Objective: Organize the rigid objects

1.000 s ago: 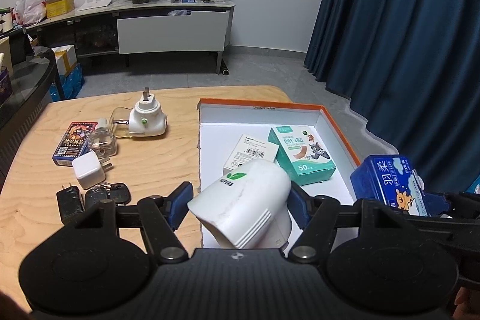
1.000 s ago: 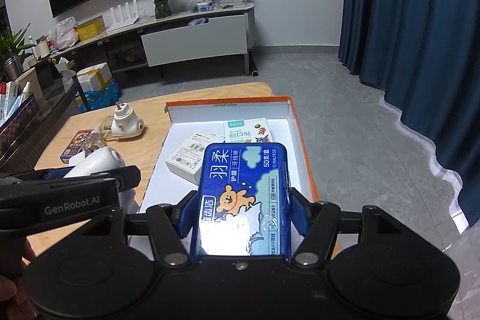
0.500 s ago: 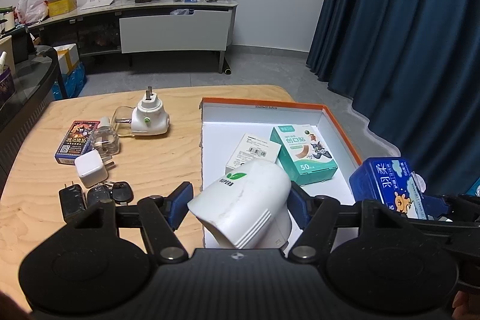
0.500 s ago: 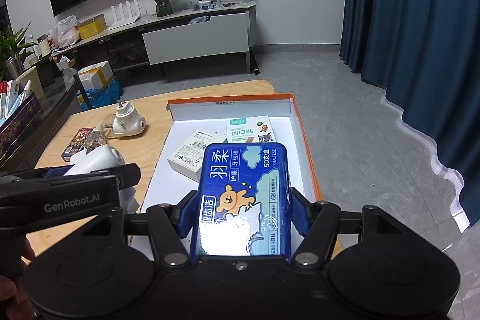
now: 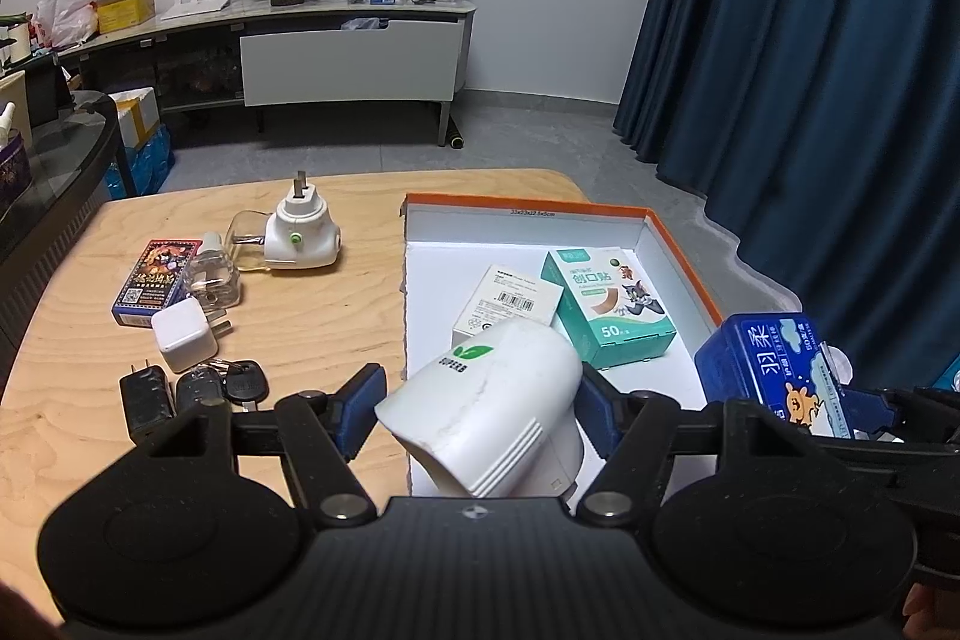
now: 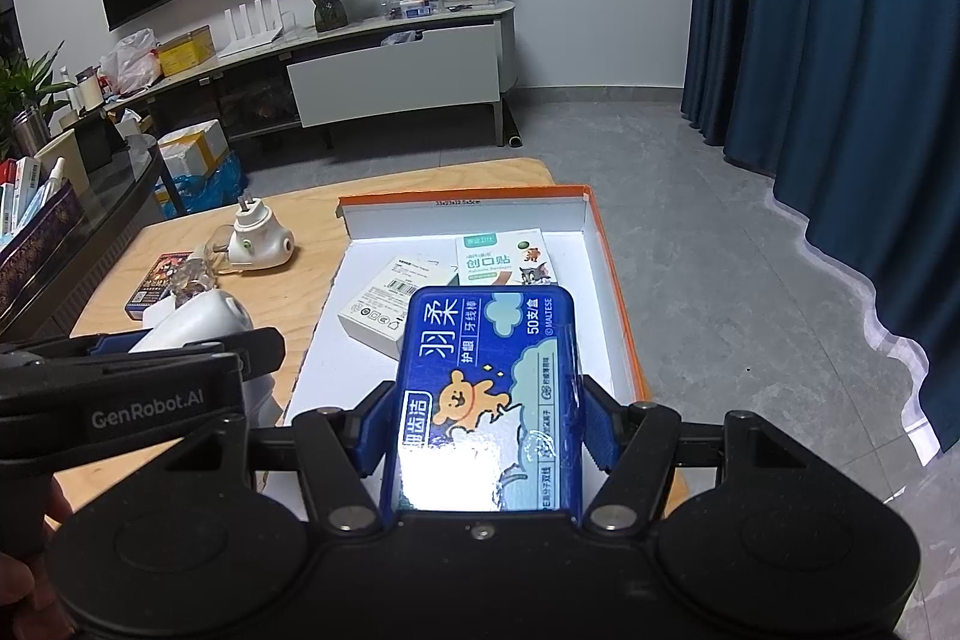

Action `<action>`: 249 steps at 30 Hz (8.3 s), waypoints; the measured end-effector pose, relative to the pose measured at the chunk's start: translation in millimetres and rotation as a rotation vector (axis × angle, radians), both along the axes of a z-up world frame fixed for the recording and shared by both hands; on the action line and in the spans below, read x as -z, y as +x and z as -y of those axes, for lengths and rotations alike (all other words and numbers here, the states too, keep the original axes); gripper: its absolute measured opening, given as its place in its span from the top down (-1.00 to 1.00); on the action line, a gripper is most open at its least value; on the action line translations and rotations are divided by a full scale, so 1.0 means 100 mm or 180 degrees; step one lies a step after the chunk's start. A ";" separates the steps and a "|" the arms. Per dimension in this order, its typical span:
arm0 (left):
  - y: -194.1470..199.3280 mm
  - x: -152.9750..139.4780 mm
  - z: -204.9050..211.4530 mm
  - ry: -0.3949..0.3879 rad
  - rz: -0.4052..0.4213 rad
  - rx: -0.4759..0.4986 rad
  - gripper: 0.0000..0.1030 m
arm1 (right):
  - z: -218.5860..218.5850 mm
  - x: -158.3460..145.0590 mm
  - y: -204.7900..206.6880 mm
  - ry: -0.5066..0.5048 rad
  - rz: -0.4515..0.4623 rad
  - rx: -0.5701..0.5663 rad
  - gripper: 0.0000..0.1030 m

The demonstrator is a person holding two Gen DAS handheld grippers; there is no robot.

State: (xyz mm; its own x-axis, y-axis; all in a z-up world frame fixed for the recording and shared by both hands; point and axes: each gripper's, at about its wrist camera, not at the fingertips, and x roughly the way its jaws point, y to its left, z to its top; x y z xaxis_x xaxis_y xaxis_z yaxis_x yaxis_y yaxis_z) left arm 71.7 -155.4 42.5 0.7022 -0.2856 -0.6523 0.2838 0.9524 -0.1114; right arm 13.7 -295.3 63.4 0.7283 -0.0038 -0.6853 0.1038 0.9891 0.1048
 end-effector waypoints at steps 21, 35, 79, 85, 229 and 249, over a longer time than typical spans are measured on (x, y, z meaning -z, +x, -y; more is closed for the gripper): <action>0.00 0.02 -0.03 0.0011 -0.0030 -0.0042 -0.32 | -0.02 0.01 0.00 -0.0003 -0.0013 -0.0002 -0.45; 0.01 0.04 -0.05 0.0017 -0.0047 -0.0044 -0.32 | -0.03 0.03 0.01 -0.0011 -0.0022 -0.0020 -0.45; 0.03 0.03 -0.06 0.0014 -0.0049 -0.0040 -0.32 | -0.10 0.08 0.03 -0.0033 -0.0076 -0.0076 -0.45; 0.03 0.04 -0.06 0.0010 -0.0050 -0.0047 -0.32 | -0.10 0.08 0.03 -0.0025 -0.0078 -0.0074 -0.45; 0.71 0.68 -1.75 0.0145 -0.0442 -0.1313 0.29 | -1.06 0.28 0.74 0.0191 -0.0181 -0.0892 -0.63; 0.49 0.72 -2.06 0.0191 -0.0194 -0.1232 0.23 | -2.35 0.70 1.77 0.0157 -0.0256 -0.1718 -0.67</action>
State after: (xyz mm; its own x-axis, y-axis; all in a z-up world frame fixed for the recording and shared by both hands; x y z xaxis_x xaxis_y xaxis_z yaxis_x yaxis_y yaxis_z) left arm 120.8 50.8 -30.0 0.7100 0.0326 -0.7035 -0.1028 0.9930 -0.0578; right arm 190.3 -60.1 -6.7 0.5631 0.3896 -0.7288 -0.4076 0.8981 0.1652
